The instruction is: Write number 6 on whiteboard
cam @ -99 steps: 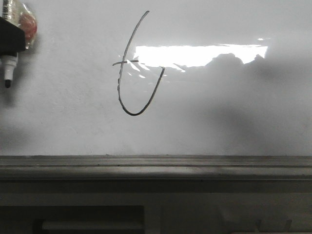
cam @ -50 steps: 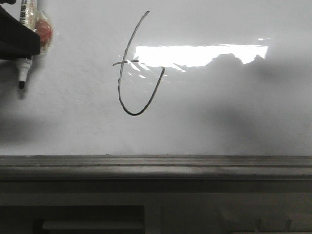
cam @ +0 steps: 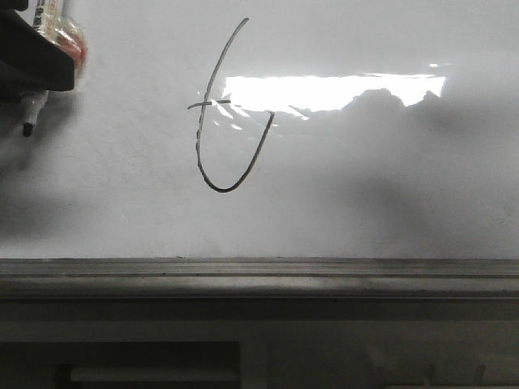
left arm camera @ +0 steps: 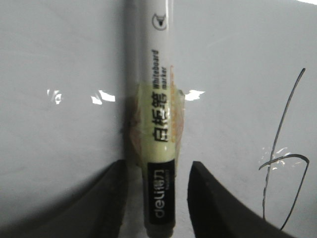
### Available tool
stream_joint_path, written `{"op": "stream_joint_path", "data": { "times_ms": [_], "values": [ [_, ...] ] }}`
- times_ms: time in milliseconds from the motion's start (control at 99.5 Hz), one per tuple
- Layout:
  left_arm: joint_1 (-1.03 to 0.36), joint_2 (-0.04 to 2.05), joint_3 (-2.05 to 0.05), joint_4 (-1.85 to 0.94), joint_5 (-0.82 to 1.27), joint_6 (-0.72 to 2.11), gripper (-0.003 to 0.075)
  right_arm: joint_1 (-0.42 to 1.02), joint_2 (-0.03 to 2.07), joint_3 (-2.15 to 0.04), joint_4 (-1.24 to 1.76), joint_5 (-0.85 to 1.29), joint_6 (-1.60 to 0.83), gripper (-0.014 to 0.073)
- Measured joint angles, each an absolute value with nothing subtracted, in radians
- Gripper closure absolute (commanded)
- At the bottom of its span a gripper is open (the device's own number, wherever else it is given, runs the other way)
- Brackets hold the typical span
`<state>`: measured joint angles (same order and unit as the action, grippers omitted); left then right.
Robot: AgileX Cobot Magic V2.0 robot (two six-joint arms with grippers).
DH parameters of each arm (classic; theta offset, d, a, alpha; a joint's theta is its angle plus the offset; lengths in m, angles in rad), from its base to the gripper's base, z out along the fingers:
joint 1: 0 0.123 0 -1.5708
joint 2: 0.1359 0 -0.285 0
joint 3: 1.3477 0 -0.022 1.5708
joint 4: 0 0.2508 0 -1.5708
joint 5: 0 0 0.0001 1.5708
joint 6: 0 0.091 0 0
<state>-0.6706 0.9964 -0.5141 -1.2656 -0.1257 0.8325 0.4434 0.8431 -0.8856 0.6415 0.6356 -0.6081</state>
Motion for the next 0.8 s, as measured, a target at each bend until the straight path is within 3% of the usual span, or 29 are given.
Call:
{"op": "stream_joint_path", "data": {
  "times_ms": [201,382,452,563,674,804],
  "values": [
    [-0.671,0.980,-0.516,-1.252,-0.123,0.832,0.0244,0.443,0.837,-0.886,0.641,0.636,-0.608,0.0179],
    [-0.671,0.886,-0.516,-1.220,-0.074,0.860,0.0236,0.443,0.815,-0.886,0.641,0.636,-0.608,0.0190],
    [-0.671,0.825,-0.516,-1.170,-0.024,0.894,0.0237,0.443,0.800,-0.886,0.641,0.636,-0.608,0.0258],
    [-0.671,0.723,-0.516,-1.081,0.045,0.917,0.0251,0.443,0.762,-0.878,0.641,0.623,-0.608,0.0442],
    [-0.671,0.618,-0.510,-1.029,0.080,0.923,0.0373,0.443,0.700,-0.826,0.641,0.573,-0.608,0.0661],
    [-0.671,0.513,-0.501,-1.001,0.111,0.927,0.0635,0.443,0.593,-0.697,0.635,0.476,-0.608,0.0658]
  ]
}}
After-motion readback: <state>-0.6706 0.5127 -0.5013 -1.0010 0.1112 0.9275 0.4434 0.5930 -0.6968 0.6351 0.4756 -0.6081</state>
